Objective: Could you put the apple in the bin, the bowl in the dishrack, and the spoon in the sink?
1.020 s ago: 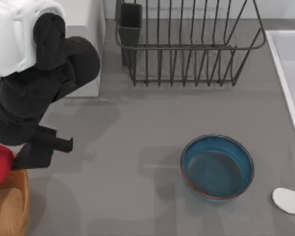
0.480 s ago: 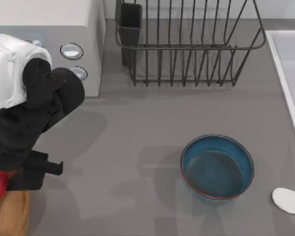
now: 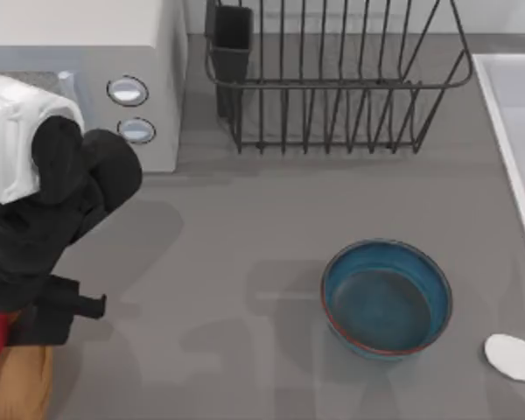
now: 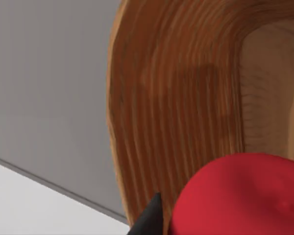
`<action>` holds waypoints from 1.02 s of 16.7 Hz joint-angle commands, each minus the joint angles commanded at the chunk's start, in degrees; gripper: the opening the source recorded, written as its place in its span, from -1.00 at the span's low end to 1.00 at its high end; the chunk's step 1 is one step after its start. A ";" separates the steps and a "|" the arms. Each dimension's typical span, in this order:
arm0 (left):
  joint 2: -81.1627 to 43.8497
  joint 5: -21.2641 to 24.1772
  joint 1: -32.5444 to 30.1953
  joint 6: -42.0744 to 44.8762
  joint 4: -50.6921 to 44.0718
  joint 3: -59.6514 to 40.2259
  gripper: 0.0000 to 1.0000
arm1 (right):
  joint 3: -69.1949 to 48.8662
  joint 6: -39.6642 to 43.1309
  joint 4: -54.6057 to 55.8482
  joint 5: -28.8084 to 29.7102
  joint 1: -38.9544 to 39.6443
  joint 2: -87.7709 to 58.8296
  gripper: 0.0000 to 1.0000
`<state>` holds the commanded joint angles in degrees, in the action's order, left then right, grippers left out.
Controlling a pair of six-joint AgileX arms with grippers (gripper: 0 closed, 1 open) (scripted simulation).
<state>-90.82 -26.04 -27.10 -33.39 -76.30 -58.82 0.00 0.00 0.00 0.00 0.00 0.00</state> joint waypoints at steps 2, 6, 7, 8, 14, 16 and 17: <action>0.00 0.00 0.00 0.00 0.00 0.00 -0.40 | 0.00 0.00 0.00 0.00 0.00 0.00 1.00; 0.00 0.00 0.00 0.00 0.00 0.00 0.21 | 0.00 0.00 0.00 0.00 0.00 0.00 1.00; 0.00 0.00 0.00 0.00 0.00 0.00 0.36 | 0.00 0.00 0.00 0.00 0.00 0.00 1.00; 0.00 0.00 0.00 0.00 0.00 0.00 0.51 | 0.00 0.00 0.00 0.00 0.00 0.00 1.00; 0.00 0.00 0.00 0.00 0.00 0.00 1.00 | 0.00 0.00 0.00 0.00 0.00 0.00 1.00; 0.00 0.00 0.00 0.00 0.00 0.00 1.00 | 0.00 0.00 0.00 0.00 0.00 0.00 1.00; 0.00 0.00 0.00 0.00 0.00 0.00 1.00 | 0.00 0.00 0.00 0.00 0.00 0.00 1.00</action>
<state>-90.82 -26.04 -27.10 -33.39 -76.30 -58.82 0.00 0.00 0.00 0.00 0.00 0.00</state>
